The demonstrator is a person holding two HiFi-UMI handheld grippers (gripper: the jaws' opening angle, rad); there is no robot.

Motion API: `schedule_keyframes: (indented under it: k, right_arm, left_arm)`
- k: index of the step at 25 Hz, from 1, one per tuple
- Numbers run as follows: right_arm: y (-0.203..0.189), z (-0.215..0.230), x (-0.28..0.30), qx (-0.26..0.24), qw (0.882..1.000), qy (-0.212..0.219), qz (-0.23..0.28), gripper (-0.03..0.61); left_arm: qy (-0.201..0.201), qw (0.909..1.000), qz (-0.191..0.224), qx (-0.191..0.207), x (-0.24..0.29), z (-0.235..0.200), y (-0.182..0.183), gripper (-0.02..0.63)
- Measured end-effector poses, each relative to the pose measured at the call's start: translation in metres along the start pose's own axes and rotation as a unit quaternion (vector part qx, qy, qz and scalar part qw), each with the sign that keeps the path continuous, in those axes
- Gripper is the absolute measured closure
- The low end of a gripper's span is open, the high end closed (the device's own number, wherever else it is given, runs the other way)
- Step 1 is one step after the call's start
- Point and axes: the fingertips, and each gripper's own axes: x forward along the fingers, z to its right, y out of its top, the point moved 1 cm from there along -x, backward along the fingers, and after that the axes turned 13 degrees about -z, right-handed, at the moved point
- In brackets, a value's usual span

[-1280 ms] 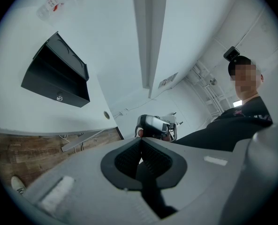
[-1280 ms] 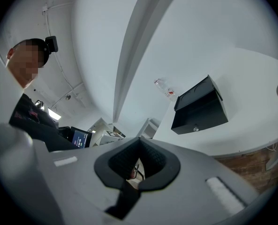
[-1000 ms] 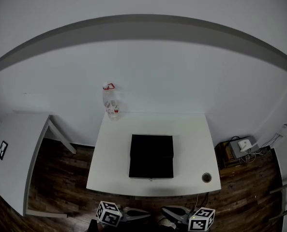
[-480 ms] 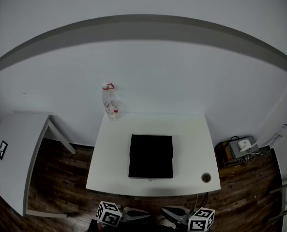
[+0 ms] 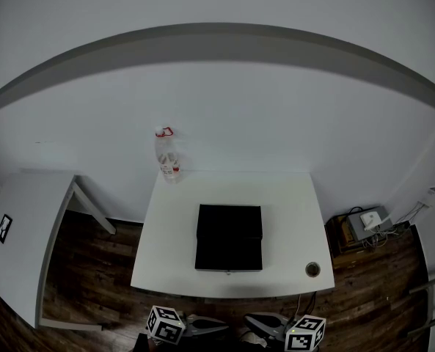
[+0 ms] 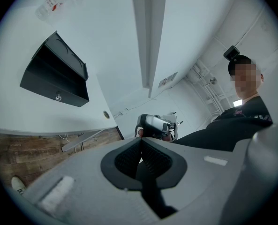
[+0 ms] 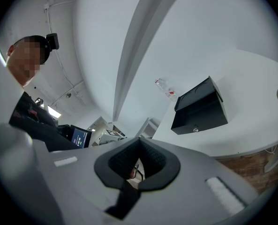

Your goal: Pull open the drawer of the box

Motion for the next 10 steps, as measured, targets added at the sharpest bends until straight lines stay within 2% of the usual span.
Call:
schedule_keyframes:
  k: [10]
  right_arm:
    - [-0.0007,0.0016,-0.0019,-0.001,1.000,-0.001,0.002,0.574]
  left_arm:
    - [-0.002,1.0000,-0.001,0.000,0.0014,0.0005,0.0000,0.611]
